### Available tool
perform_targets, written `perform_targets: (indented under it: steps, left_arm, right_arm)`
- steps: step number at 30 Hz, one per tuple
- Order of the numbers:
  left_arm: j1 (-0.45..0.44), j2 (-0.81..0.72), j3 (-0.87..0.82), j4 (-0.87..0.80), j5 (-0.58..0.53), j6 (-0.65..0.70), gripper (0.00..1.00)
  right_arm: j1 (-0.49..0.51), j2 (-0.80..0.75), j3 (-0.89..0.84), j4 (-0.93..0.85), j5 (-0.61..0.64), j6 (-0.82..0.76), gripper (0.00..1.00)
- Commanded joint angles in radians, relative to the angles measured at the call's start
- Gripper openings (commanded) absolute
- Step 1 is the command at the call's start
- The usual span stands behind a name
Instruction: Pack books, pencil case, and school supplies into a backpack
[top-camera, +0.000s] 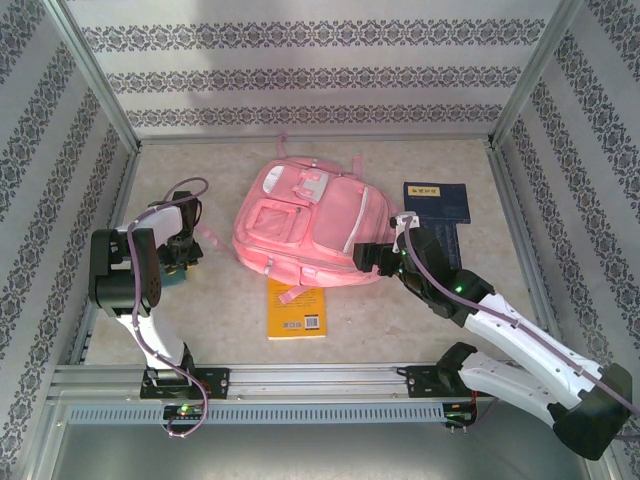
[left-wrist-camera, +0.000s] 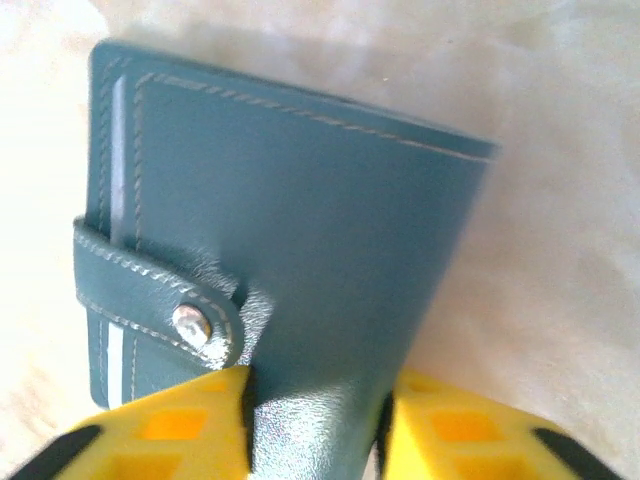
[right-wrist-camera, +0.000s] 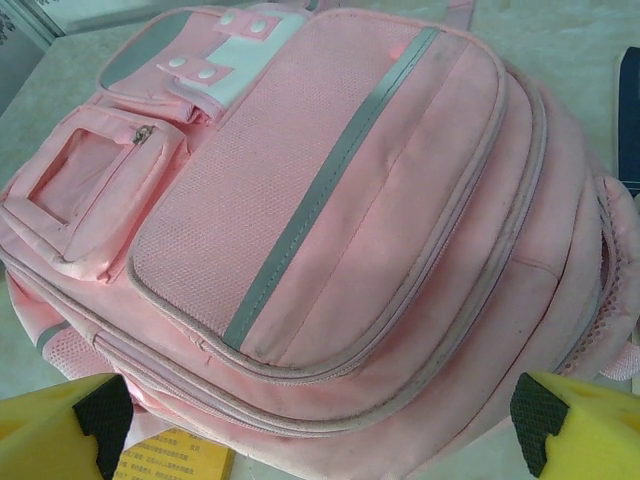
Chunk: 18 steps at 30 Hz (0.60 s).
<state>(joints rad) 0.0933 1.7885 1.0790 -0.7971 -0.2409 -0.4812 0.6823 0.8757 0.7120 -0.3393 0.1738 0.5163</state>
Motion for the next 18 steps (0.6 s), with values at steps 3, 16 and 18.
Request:
perform_targets:
  steps: [3, 16, 18]
  left_arm:
    - [0.003, 0.016, -0.021, 0.014, 0.072, 0.004, 0.13]
    - [0.0, -0.249, -0.038, -0.035, 0.191, -0.08, 0.0]
    - [-0.005, -0.32, -0.044, -0.042, 0.214, -0.099, 0.0]
  right_arm:
    - [-0.015, -0.035, -0.005, -0.001, -0.002, -0.016, 0.97]
    - [-0.02, -0.015, 0.01, 0.002, -0.055, 0.008, 0.97]
    - [-0.019, -0.017, 0.013, 0.012, -0.088, 0.012, 0.96]
